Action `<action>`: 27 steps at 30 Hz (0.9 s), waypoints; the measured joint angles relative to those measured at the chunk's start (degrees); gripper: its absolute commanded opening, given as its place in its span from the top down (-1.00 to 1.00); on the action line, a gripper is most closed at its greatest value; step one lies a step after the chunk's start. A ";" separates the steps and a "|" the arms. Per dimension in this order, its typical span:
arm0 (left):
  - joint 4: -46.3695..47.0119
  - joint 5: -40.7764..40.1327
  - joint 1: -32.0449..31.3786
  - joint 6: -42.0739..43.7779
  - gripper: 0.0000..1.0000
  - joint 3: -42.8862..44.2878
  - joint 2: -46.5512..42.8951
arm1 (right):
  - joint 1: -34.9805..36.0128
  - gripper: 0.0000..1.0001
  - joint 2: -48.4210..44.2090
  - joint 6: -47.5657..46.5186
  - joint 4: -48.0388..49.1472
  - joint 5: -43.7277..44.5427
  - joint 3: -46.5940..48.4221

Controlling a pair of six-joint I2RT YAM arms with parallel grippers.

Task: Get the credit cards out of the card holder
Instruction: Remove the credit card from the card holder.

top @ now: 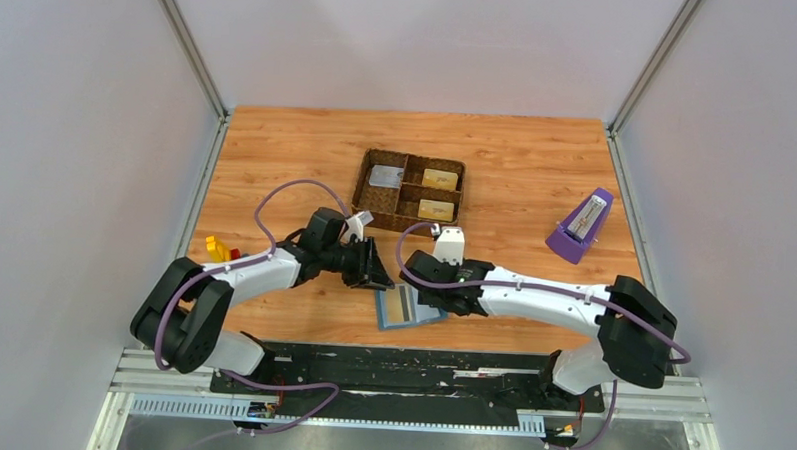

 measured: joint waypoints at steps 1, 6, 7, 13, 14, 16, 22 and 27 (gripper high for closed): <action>0.09 0.00 -0.02 0.00 0.17 0.00 0.07 | 0.00 0.20 -0.07 0.00 -0.87 0.24 0.61; 0.72 0.02 -0.09 -0.02 0.17 -0.02 0.81 | 0.00 0.41 -3.17 -1.44 -2.25 -0.37 2.34; 1.05 0.07 -0.11 -0.04 0.17 -0.04 1.14 | 0.00 0.43 -4.28 -2.29 -1.73 -1.14 2.43; 2.23 0.22 -0.13 -0.52 0.20 -0.07 2.89 | 0.00 0.46 -8.85 -7.04 8.15 -9.49 1.55; 2.32 0.20 -0.15 -0.61 0.20 -0.07 2.97 | 0.00 0.46 -8.76 -7.56 10.12 -10.99 1.11; 2.32 0.13 -0.22 -0.83 0.22 -0.07 2.97 | -0.11 0.49 -8.33 -8.33 13.03 -13.27 -0.11; 1.66 -0.87 -0.37 -0.81 0.28 -0.09 2.97 | -4.44 0.52 -5.64 -9.94 20.15 -21.00 -6.03; 0.70 -2.14 -0.37 -0.76 0.38 -0.72 2.93 | -8.55 0.52 -5.29 -10.97 24.61 -27.56 -10.58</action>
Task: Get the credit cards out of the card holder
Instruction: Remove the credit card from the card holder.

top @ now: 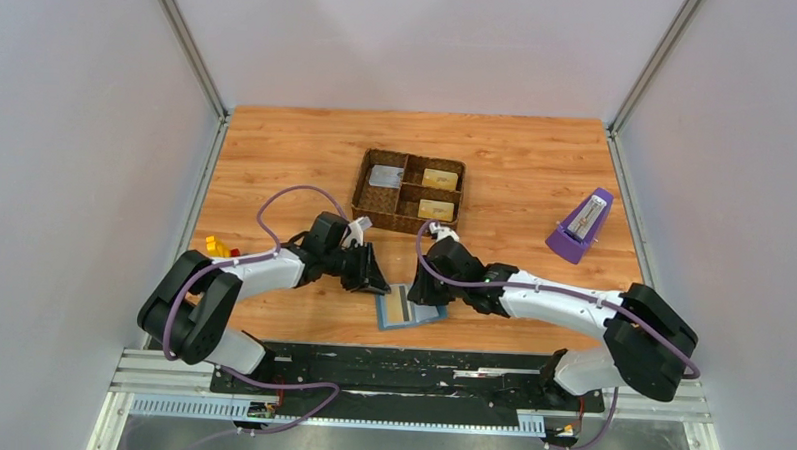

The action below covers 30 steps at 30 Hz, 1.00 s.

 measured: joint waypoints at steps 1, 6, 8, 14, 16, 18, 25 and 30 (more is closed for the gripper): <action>-0.50 -0.31 0.00 0.07 0.42 -0.09 0.00 | -0.74 0.53 0.00 -0.02 0.96 -1.29 -0.74; -2.01 -1.42 -0.11 0.37 0.55 -0.74 -0.59 | -4.37 0.60 0.00 -0.42 6.12 -7.41 -4.79; -2.29 -1.64 -0.17 0.42 0.58 -0.94 -0.61 | -5.42 0.60 0.00 -0.52 7.39 -9.11 -5.70; -2.56 -2.58 -0.44 0.81 0.60 -1.33 -0.57 | -8.11 0.60 1.09 -0.59 12.81 -14.23 -8.11; -2.62 -2.80 -0.44 0.83 0.61 -1.40 -0.39 | -8.76 0.60 2.01 -0.57 14.03 -15.91 -8.61; -2.62 -2.93 -0.44 0.83 0.62 -1.42 -0.13 | -9.09 0.60 2.93 -0.57 14.99 -17.11 -8.90; -2.89 -3.61 -0.48 1.11 0.68 -1.42 1.01 | -9.92 0.59 5.16 -0.50 17.68 -19.65 -9.20; -3.39 -4.44 -0.52 1.29 0.72 -1.49 1.27 | -10.23 0.58 6.14 -0.35 18.58 -20.26 -9.20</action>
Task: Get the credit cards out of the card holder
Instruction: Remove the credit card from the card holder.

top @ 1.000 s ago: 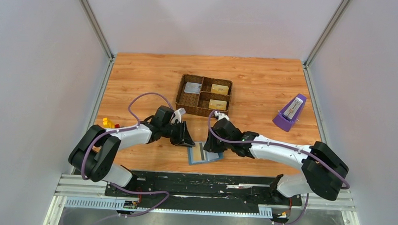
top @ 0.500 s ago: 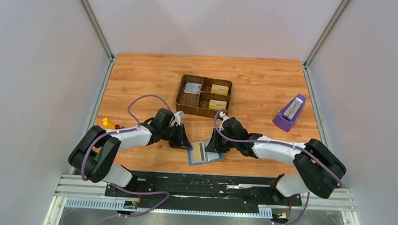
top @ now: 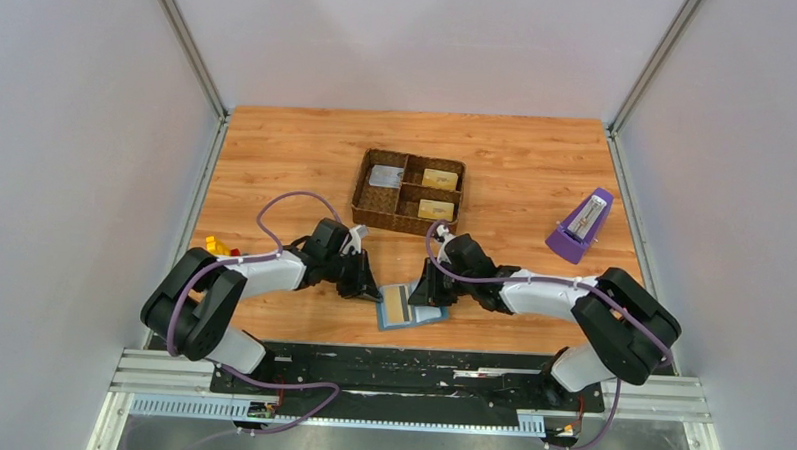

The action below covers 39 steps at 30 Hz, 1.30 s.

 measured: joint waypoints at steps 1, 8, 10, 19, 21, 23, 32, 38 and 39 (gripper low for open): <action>-0.02 -0.09 0.00 0.00 0.72 0.00 0.00 | 0.00 0.58 0.15 0.02 0.15 0.00 -0.02; 0.00 -0.26 -0.07 0.00 0.72 0.00 0.57 | 0.00 0.57 0.96 0.22 0.81 -0.02 -0.26; 0.04 -0.26 -0.07 0.00 0.72 0.00 0.76 | 0.00 0.57 1.42 0.31 0.87 -0.02 -0.26; 0.59 -0.07 -0.09 -0.02 0.72 0.00 1.44 | 0.00 0.62 2.38 0.44 1.79 -0.55 -0.26; 0.68 -0.02 -0.11 -0.02 0.72 0.00 1.51 | -0.09 0.65 2.60 0.44 2.47 -1.14 -0.37; 0.83 0.04 -0.11 -0.04 0.72 -0.02 1.62 | -0.37 0.68 2.80 0.48 3.72 -1.99 -0.79; 1.99 0.48 -0.28 -0.09 0.72 -0.13 2.25 | -2.16 1.00 3.13 1.60 8.31 -5.42 -3.54; 2.69 1.14 -0.28 -0.09 0.71 -0.13 2.91 | -3.10 1.00 3.06 1.81 10.21 -6.95 -4.98; 2.80 1.18 -0.28 -0.09 0.71 -0.13 2.99 | -3.28 1.00 2.99 1.84 10.67 -7.21 -5.35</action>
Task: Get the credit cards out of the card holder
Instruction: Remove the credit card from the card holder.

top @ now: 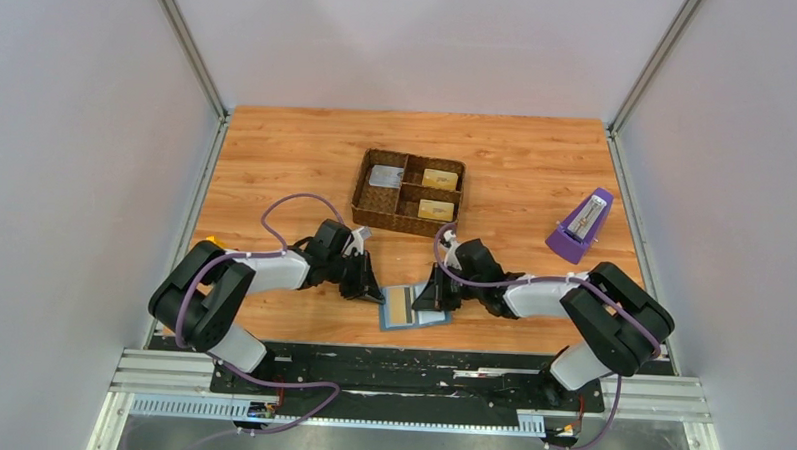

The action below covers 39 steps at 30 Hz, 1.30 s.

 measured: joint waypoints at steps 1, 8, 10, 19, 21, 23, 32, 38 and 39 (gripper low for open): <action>0.09 0.07 0.00 0.00 0.71 0.00 0.07 | -0.15 1.00 -0.09 0.07 0.35 -0.24 -0.33; 0.74 0.90 0.00 0.00 0.72 0.04 0.90 | -1.53 1.00 -1.29 0.17 1.55 -1.44 -2.23; 0.70 0.90 0.00 0.04 0.72 0.11 0.90 | -1.95 1.00 -2.14 0.20 1.55 -1.62 -2.73; -0.90 0.63 -0.07 0.07 0.66 0.87 0.87 | -2.29 0.70 -4.59 1.01 1.36 -2.34 -2.93; -1.01 0.61 -0.11 0.07 0.62 0.92 0.74 | -2.29 0.63 -4.59 1.38 1.33 -2.56 -2.93; -1.46 0.55 -0.26 0.02 0.59 0.92 0.20 | -2.29 0.61 -4.59 1.66 1.33 -2.67 -2.93; -4.90 0.09 -1.79 -0.39 0.57 1.60 -4.59 | -2.29 0.59 -2.71 2.54 1.42 -2.80 -2.86; -4.42 -0.55 -2.40 -0.42 0.66 2.80 -5.38 | -2.34 0.51 -2.69 2.75 1.51 -2.82 -2.86; -4.11 -0.59 -2.40 -0.42 0.67 2.80 -5.22 | -2.34 0.50 -2.69 2.75 1.55 -2.84 -2.86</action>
